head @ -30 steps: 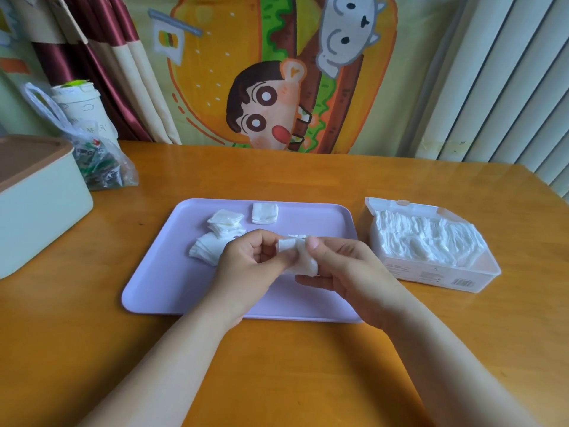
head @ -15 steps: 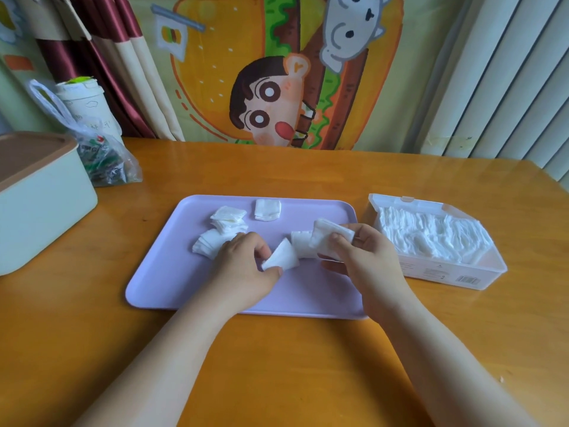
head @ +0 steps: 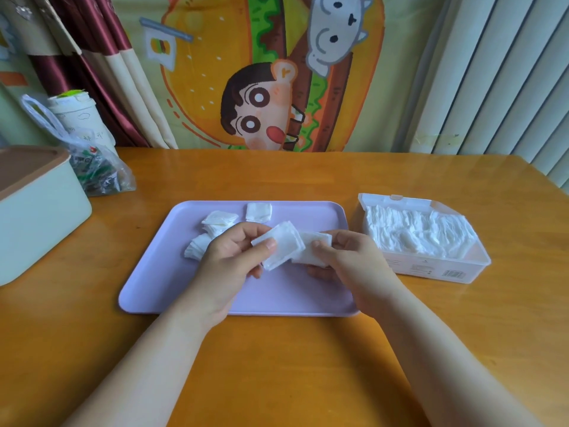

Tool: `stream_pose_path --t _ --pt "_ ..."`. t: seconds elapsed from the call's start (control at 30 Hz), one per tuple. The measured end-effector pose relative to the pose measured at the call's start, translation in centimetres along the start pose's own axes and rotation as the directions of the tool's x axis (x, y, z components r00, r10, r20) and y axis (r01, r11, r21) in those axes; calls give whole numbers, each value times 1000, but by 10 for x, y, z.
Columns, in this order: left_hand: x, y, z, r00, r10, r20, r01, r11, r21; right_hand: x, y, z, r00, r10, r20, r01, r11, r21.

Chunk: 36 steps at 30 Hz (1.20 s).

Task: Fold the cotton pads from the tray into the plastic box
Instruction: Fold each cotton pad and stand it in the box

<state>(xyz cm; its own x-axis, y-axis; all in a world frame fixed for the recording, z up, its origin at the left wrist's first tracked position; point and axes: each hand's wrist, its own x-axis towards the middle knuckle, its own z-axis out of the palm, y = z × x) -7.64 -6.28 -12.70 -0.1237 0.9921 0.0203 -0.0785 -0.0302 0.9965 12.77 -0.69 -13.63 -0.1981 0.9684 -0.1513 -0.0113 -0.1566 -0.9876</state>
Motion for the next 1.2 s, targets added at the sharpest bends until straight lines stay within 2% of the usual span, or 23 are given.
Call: stream_pose_path --t 0.1,0.2,0.5,0.77,0.87,1.0,1.2 --pt "-2 -2 4 998 16 57 -20 997 68 -6 -5 0 973 38 228 -52 997 59" --pt "-2 -5 6 997 8 79 -18 992 126 -8 -8 0 946 36 322 -52 998 43" --pt "3 -8 4 994 42 97 -61 978 201 -6 -6 -2 933 66 355 -53 998 -44" --pt "4 -8 2 993 84 81 -104 950 295 -8 -11 -2 890 104 444 -121 993 11" --pt "3 -8 3 993 96 71 -112 954 280 -9 -11 -2 867 80 492 -111 993 34" --pt "3 -10 4 994 97 56 -108 961 256 -8 -7 -2 881 65 469 -108 992 67" --pt "6 -8 1 994 64 -87 -56 995 82 -8 -6 -1 902 60 428 -119 987 112"
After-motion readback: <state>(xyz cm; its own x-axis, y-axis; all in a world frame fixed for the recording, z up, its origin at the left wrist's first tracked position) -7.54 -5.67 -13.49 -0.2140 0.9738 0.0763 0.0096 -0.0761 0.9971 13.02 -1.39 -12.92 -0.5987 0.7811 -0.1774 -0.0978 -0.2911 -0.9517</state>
